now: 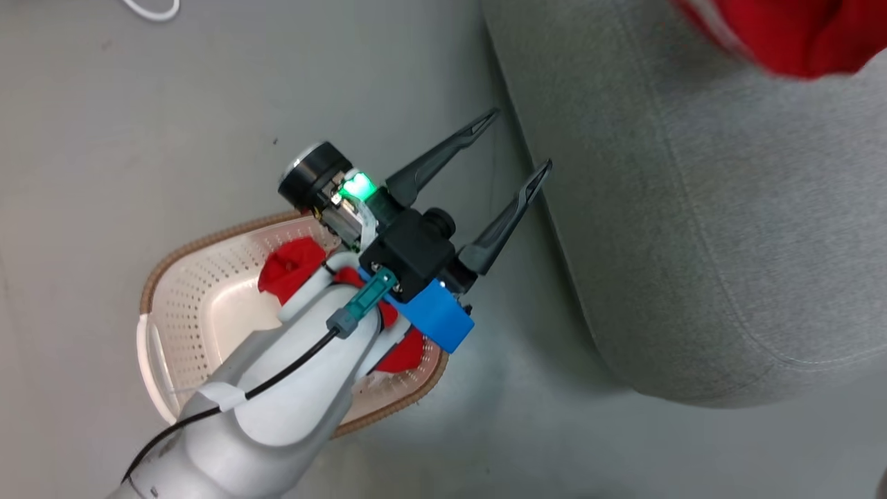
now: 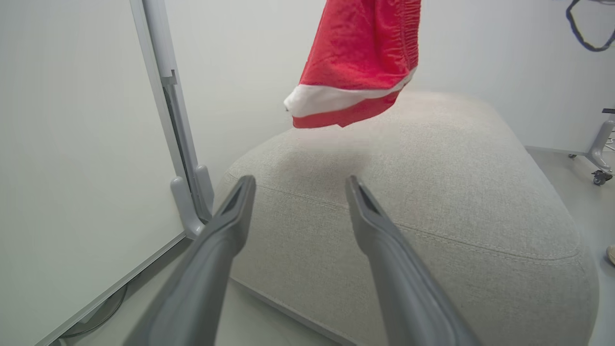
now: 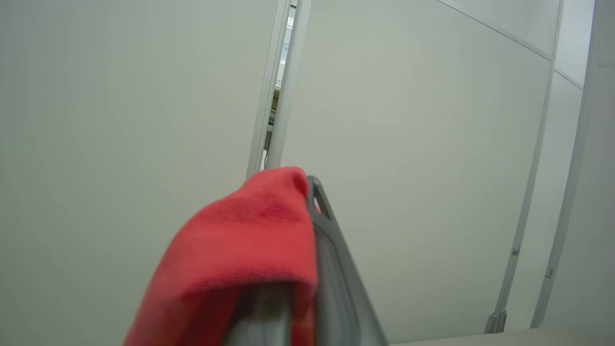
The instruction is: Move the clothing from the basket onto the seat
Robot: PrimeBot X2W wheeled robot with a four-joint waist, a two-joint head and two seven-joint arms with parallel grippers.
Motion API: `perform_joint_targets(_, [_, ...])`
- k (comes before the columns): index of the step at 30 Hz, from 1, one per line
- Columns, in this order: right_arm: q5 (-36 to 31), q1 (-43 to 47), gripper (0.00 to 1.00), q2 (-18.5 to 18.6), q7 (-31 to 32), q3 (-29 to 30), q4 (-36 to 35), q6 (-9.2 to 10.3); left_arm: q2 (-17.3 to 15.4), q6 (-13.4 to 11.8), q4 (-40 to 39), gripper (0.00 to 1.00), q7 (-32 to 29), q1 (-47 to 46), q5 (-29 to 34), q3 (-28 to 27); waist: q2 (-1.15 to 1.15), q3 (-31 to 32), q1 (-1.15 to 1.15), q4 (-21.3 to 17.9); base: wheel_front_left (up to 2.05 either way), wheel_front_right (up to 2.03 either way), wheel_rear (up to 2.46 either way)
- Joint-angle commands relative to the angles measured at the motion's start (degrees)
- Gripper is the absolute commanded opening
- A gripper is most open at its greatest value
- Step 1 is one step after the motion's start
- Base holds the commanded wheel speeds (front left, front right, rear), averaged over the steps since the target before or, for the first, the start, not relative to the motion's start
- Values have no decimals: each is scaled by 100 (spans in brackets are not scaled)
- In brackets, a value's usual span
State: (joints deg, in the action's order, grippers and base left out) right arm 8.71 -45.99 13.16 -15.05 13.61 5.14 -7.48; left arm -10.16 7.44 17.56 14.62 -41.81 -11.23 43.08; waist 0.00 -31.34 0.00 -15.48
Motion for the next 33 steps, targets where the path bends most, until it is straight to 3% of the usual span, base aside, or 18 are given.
perform_joint_targets(1, [-18, -236, 0, 123, -20, 128, -27, -3, -46, 2, -38, 100, -17, -142, 40, -15, 0, -399, 0, 124, 0, 0, 0])
perform_joint_targets(8, [245, -1135, 0, 808, -20, 984, 357, -2, -175, -25, -166, 100, -72, -431, 121, -43, 0, -1018, 0, 171, 0, 0, 0])
perform_joint_targets(10, [228, -1230, 0, 1075, -20, 1092, 728, -2, -214, -29, -200, 100, -75, -478, 131, -38, 0, -1171, 0, 191, 0, 0, 0])
perform_joint_targets(13, [244, -1141, 0, 1193, -20, 1151, 1230, -2, -268, -42, -229, 100, -68, -485, 140, -27, 0, -1263, 0, 210, 0, 0, 0])
perform_joint_targets(23, [535, -718, 0, 984, -20, 1017, 2937, -2, -279, -48, -280, 100, -54, -562, 112, 43, 0, -1378, 0, 329, 0, 0, 0])
perform_joint_targets(30, [674, -363, 0, 826, -20, 995, 3456, -2, -295, -83, -233, 100, -31, -575, 76, 65, 0, -1346, 0, 376, 0, 0, 0])
perform_joint_targets(31, [664, -324, 54, 803, -20, 1026, 3400, -2, -301, -92, -217, 100, -29, -557, 67, 64, 0, -1315, 0, 369, 0, 0, 0])
perform_joint_targets(32, [658, -262, 100, 760, -20, 1052, 3356, -3, -299, -97, -198, 100, -30, -536, 66, 64, 0, -1273, 0, 366, 0, 0, 0])
perform_joint_targets(33, [631, -160, 100, 719, -20, 1075, 3315, -2, -286, -108, -183, 100, -16, -509, 58, 65, 0, -1220, 0, 368, 0, 0, 0])
